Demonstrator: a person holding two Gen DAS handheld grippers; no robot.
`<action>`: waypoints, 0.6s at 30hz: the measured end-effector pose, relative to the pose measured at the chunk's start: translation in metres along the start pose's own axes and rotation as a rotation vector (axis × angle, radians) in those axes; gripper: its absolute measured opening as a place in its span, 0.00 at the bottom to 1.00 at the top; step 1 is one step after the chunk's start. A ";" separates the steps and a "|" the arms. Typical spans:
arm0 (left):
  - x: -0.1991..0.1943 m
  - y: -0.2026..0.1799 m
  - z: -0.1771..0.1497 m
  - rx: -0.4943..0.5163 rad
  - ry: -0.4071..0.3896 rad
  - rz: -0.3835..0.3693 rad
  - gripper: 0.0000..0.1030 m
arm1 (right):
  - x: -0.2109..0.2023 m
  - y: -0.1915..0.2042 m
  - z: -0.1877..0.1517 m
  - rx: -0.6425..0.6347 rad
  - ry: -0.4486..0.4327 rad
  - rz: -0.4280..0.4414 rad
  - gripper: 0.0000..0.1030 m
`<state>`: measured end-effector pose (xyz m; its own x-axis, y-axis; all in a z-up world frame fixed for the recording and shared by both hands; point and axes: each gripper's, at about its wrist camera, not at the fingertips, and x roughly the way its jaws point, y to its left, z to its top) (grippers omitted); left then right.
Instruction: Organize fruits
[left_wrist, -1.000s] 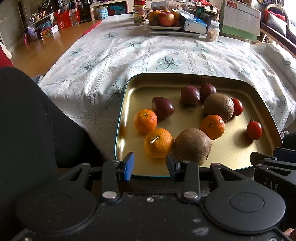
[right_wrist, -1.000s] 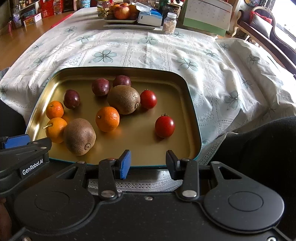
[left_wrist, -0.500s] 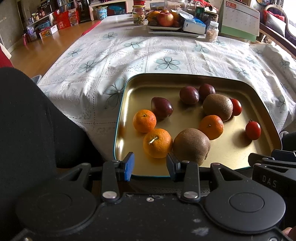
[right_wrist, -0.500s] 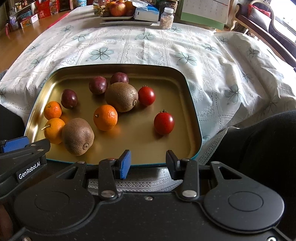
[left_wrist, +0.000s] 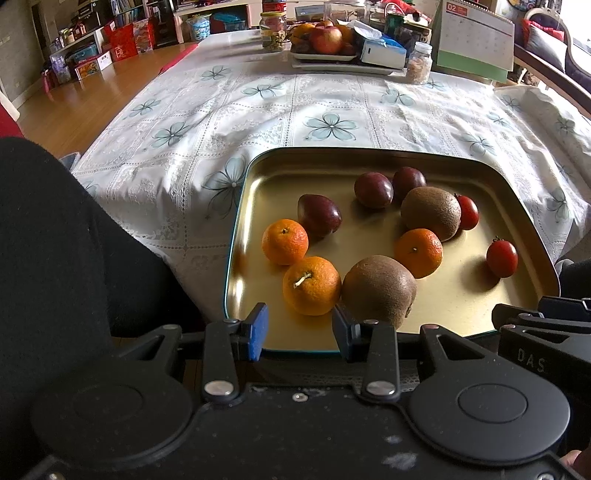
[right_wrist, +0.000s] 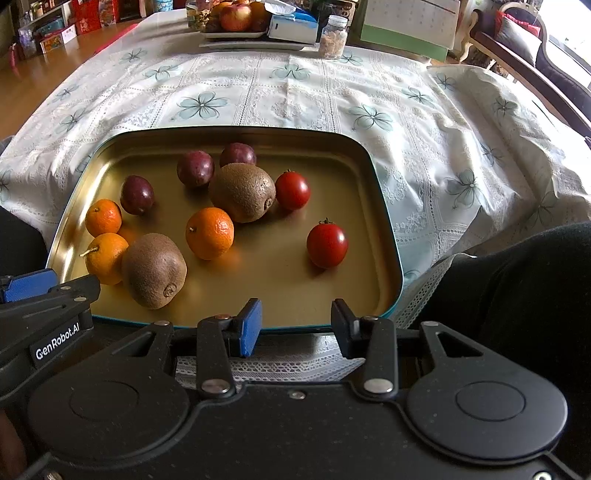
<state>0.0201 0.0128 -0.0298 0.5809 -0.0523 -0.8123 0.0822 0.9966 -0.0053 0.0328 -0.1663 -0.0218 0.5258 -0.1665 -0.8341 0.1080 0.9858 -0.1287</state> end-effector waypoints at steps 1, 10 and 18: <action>0.000 0.000 0.000 -0.001 0.000 -0.001 0.40 | 0.000 0.000 0.000 0.000 0.000 0.000 0.48; 0.000 0.000 0.000 0.003 0.001 -0.002 0.40 | 0.000 0.001 0.000 0.000 -0.001 -0.001 0.48; 0.000 0.001 0.000 0.004 0.001 -0.004 0.40 | 0.000 0.001 0.000 0.000 -0.002 -0.001 0.48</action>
<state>0.0204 0.0134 -0.0299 0.5797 -0.0558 -0.8129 0.0872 0.9962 -0.0062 0.0328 -0.1658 -0.0220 0.5270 -0.1679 -0.8331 0.1088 0.9856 -0.1298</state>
